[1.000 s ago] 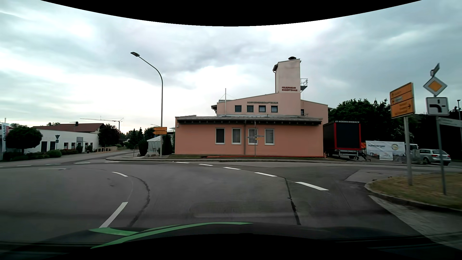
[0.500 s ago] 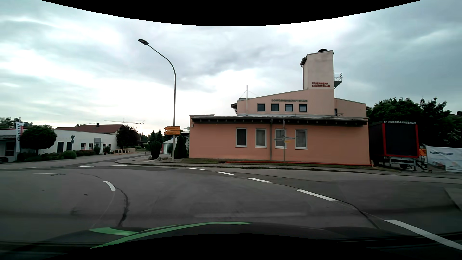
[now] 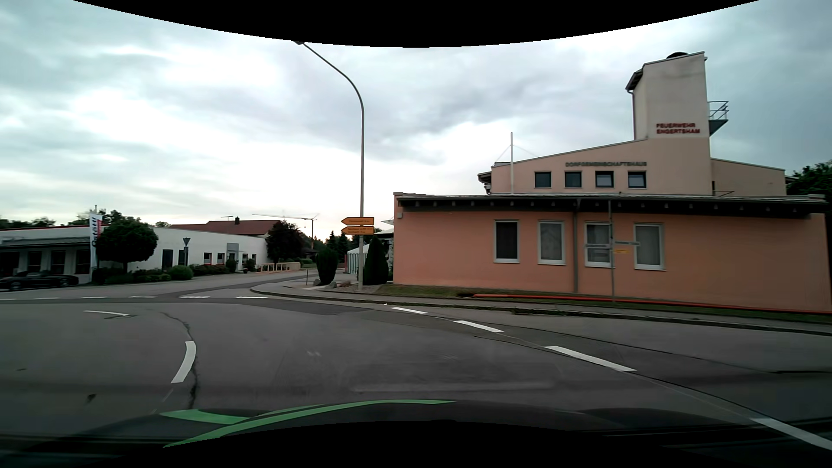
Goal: Follow the waypoints while adhering to traffic rules and regulations
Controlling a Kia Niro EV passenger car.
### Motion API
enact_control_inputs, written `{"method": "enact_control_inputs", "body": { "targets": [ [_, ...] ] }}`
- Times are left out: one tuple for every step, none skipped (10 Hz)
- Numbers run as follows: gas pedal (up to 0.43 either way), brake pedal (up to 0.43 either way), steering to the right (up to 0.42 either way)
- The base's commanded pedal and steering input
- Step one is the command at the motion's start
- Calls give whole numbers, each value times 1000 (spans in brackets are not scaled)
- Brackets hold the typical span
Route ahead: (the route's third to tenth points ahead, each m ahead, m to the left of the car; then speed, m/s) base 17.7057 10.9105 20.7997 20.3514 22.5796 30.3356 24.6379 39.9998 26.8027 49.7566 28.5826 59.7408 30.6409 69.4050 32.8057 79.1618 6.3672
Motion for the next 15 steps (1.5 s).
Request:
{"method": "enact_control_inputs", "body": {
  "targets": [
    [0,0,-248],
    [0,0,-253],
    [0,0,-258],
    [0,0,-262],
    [8,0,-262],
    [8,0,-262],
    [8,0,-262],
    [8,0,-262],
    [8,0,-262],
    [20,0,-262],
    [20,0,-262],
    [20,0,-264],
    [20,0,-264],
    [20,0,-264],
    [28,0,-264]
  ]
}}
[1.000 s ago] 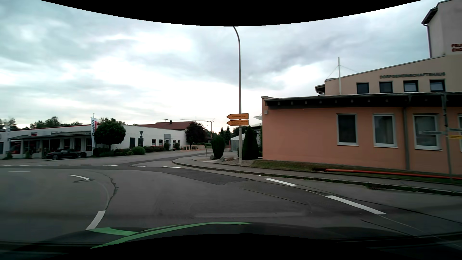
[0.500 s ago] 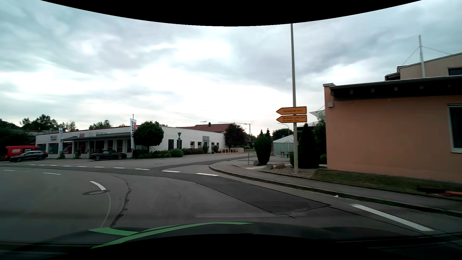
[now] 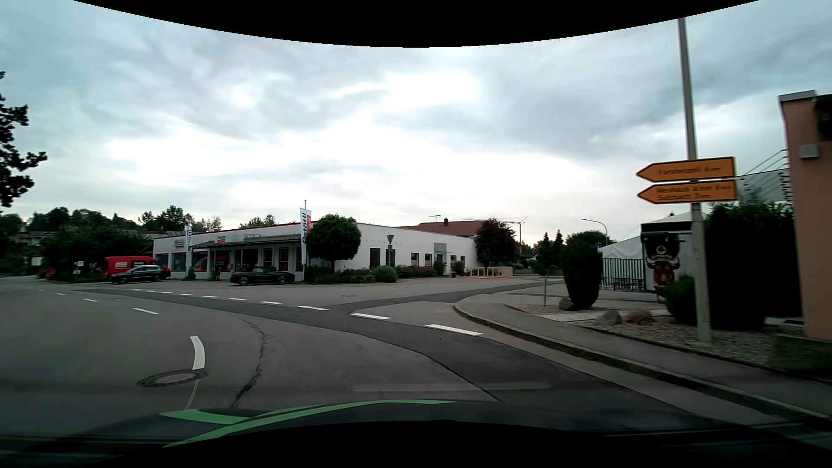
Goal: Follow the waypoints while adhering to traffic rules and regulations
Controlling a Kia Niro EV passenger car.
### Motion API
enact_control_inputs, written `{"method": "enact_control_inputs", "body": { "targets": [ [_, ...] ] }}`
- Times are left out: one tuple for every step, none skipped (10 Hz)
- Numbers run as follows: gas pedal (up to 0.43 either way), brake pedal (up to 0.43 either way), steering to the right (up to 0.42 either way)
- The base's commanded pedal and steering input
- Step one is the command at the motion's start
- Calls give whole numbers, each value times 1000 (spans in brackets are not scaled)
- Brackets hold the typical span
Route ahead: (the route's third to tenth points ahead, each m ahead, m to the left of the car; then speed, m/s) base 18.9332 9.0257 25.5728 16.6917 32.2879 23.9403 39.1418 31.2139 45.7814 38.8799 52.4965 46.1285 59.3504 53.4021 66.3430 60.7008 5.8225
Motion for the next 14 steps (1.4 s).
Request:
{"method": "enact_control_inputs", "body": {
  "targets": [
    [28,0,-264],
    [28,0,-264],
    [39,0,-264],
    [47,0,-264],
    [47,0,-265],
    [59,0,-264],
    [59,0,-262],
    [67,0,-257],
    [79,0,-250],
    [79,0,-242],
    [79,0,-237],
    [87,0,-232],
    [87,0,-229],
    [87,0,-225]
  ]
}}
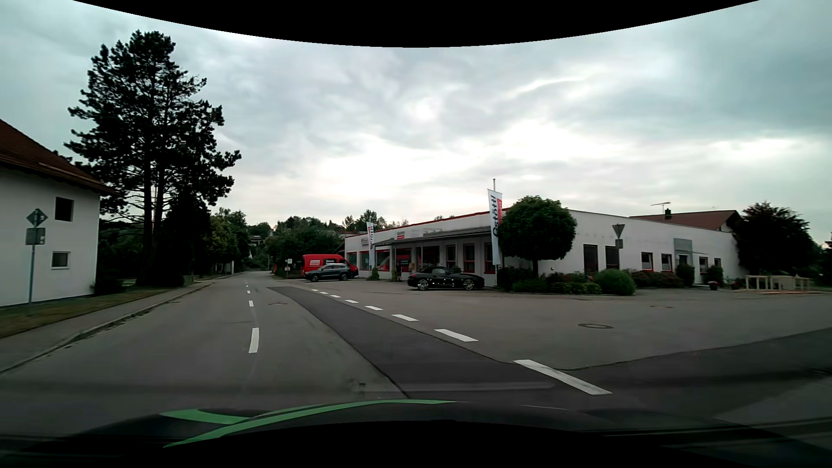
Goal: Follow the waypoints while adhering to traffic rules and regulations
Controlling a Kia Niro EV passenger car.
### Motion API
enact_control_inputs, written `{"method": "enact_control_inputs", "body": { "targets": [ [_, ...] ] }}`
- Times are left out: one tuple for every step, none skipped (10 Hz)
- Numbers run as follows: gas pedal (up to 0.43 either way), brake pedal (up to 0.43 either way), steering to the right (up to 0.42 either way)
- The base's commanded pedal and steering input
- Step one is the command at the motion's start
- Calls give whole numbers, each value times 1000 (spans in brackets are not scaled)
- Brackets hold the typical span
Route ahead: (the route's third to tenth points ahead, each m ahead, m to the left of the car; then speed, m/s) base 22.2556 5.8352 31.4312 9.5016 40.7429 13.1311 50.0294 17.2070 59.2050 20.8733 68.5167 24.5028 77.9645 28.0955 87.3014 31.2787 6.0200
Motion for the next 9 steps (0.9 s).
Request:
{"method": "enact_control_inputs", "body": {
  "targets": [
    [87,0,-222],
    [98,0,-214],
    [98,0,-204],
    [98,0,-198],
    [110,0,-192],
    [110,0,-185],
    [110,0,-180],
    [110,0,-173],
    [110,0,-165]
  ]
}}
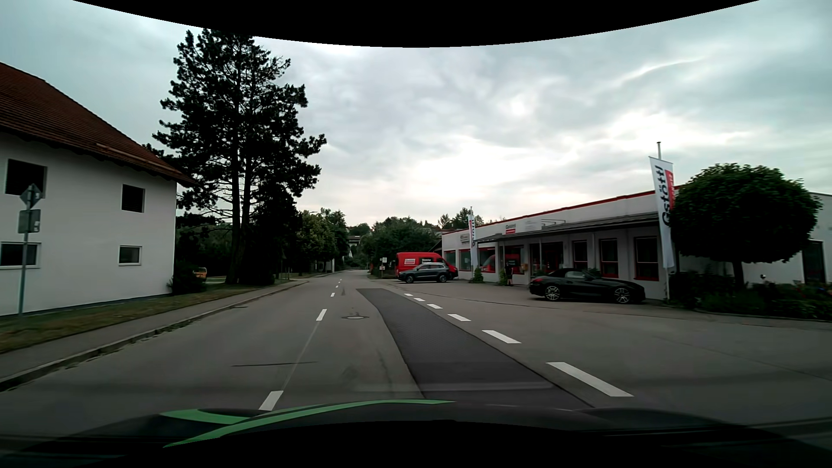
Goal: Follow the waypoints while adhering to traffic rules and regulations
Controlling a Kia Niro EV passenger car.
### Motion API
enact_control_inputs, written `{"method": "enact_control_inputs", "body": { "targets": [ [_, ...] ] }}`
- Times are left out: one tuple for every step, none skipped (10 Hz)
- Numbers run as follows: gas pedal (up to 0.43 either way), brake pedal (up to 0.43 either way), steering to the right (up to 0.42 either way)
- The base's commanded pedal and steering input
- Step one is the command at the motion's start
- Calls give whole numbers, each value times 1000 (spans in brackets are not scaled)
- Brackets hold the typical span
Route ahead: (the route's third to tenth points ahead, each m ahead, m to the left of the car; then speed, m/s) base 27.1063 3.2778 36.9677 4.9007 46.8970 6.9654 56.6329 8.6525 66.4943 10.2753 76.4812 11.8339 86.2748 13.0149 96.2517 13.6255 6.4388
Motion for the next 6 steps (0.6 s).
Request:
{"method": "enact_control_inputs", "body": {
  "targets": [
    [118,0,-155],
    [130,0,-144],
    [138,0,-126],
    [138,0,-110],
    [150,0,-95],
    [150,0,-73]
  ]
}}
